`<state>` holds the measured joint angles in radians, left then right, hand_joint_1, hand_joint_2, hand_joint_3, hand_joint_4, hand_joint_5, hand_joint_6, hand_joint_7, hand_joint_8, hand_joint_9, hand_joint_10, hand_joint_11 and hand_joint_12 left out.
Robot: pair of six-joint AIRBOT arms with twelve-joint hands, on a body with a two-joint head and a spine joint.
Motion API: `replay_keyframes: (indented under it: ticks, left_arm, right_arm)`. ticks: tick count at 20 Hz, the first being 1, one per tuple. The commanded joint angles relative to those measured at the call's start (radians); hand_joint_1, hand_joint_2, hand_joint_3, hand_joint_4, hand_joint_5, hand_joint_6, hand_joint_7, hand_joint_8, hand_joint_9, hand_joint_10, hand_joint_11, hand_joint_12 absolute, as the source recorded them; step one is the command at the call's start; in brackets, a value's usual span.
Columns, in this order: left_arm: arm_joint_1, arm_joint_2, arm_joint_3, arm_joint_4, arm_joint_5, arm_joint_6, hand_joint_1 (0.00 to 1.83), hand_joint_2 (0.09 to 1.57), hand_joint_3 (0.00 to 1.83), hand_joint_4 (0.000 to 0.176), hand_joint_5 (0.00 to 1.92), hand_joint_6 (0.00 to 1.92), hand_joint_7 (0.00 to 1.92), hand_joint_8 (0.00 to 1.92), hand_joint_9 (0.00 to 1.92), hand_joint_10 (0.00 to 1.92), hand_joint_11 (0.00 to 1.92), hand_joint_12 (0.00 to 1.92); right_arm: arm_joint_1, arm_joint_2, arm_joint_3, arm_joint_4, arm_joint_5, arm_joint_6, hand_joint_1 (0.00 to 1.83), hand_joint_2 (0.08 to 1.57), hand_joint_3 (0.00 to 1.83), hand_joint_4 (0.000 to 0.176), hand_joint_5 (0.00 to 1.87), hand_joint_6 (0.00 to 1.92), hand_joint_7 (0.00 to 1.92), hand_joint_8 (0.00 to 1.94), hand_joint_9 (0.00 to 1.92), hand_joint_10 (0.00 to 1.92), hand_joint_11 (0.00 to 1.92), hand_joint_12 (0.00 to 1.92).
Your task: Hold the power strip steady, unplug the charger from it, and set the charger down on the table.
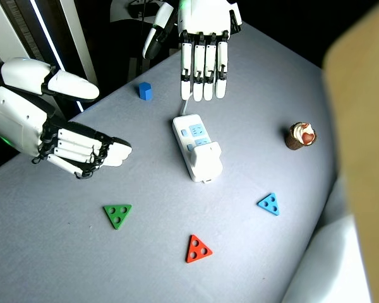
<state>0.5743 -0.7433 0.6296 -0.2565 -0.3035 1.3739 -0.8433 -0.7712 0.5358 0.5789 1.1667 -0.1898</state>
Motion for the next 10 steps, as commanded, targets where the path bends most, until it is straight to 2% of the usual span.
replay_keyframes:
  ticks: [1, 5, 8, 10]
  left_arm:
    - [-0.012, 0.003, 0.007, -0.004, -0.096, 0.004, 0.00, 0.94, 0.01, 0.000, 0.12, 0.00, 0.11, 0.00, 0.08, 0.00, 0.02, 0.10]
    - [-0.020, 0.002, 0.006, -0.123, -0.053, 0.102, 0.00, 0.95, 0.01, 0.000, 0.12, 0.00, 0.11, 0.01, 0.09, 0.01, 0.01, 0.09]
    - [-0.034, -0.011, 0.011, -0.221, 0.014, 0.197, 0.00, 0.95, 0.00, 0.000, 0.11, 0.00, 0.10, 0.00, 0.08, 0.00, 0.00, 0.09]
    - [-0.045, -0.033, 0.029, -0.289, 0.049, 0.266, 0.00, 0.95, 0.01, 0.000, 0.12, 0.00, 0.11, 0.00, 0.08, 0.00, 0.01, 0.09]
  right_arm:
    - [0.007, 0.006, 0.009, -0.056, 0.113, 0.003, 0.00, 0.88, 0.00, 0.000, 0.09, 0.00, 0.12, 0.00, 0.12, 0.00, 0.02, 0.22]
    - [0.007, -0.010, 0.084, -0.117, 0.091, -0.022, 0.00, 0.89, 0.01, 0.000, 0.06, 0.00, 0.08, 0.00, 0.10, 0.00, 0.01, 0.21]
    - [0.008, -0.040, 0.127, -0.143, 0.092, -0.052, 0.00, 0.96, 0.02, 0.000, 0.01, 0.00, 0.02, 0.01, 0.04, 0.01, 0.02, 0.09]
    - [0.009, -0.059, 0.148, -0.147, 0.095, -0.074, 0.33, 1.04, 0.03, 0.000, 0.00, 0.00, 0.02, 0.01, 0.06, 0.01, 0.05, 0.10]
